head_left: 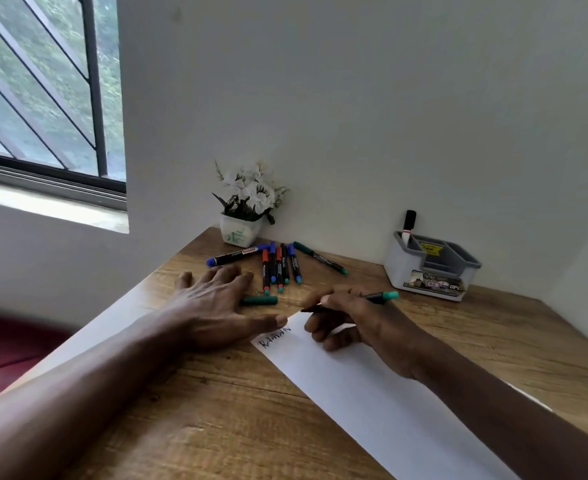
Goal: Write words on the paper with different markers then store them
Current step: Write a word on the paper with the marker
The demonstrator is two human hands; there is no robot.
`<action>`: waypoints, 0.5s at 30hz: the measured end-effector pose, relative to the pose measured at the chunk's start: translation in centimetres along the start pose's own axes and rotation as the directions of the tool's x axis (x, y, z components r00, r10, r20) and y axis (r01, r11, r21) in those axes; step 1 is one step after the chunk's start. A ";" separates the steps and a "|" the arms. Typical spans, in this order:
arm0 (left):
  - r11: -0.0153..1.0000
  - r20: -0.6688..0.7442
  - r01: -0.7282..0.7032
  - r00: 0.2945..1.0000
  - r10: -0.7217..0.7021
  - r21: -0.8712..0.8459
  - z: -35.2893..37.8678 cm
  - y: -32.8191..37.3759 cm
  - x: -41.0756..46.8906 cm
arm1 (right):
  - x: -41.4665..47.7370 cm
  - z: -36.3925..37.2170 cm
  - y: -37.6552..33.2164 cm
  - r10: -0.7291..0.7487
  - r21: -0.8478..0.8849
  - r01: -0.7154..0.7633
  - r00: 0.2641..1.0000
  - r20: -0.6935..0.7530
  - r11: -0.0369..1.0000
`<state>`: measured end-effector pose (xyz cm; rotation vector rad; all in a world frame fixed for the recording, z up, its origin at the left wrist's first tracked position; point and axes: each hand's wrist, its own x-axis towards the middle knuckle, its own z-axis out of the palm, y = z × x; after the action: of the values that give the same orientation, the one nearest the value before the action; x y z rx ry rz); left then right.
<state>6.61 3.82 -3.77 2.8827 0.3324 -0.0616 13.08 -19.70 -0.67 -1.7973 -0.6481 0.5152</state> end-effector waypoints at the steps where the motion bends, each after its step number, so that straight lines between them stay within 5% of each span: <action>1: 1.000 0.002 -0.004 1.000 0.004 0.007 0.0 0.0 -0.1 | 0.3 0.1 0.0 -0.025 -0.020 0.025 1.000 0.011 0.999; 7: 1.000 -0.008 -0.021 1.000 0.022 0.016 0.1 -0.3 0.2 | 2.0 1.2 0.2 -0.032 -0.076 0.037 0.997 0.067 0.996; 15: 1.000 -0.014 -0.022 1.000 0.022 -0.004 0.3 -0.4 0.4 | 2.6 1.6 1.3 -0.100 -0.135 0.094 0.994 -0.035 0.986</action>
<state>6.93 4.27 -4.14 2.8836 0.3035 -0.0367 14.30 -17.20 -2.45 -1.8863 -0.7521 0.3749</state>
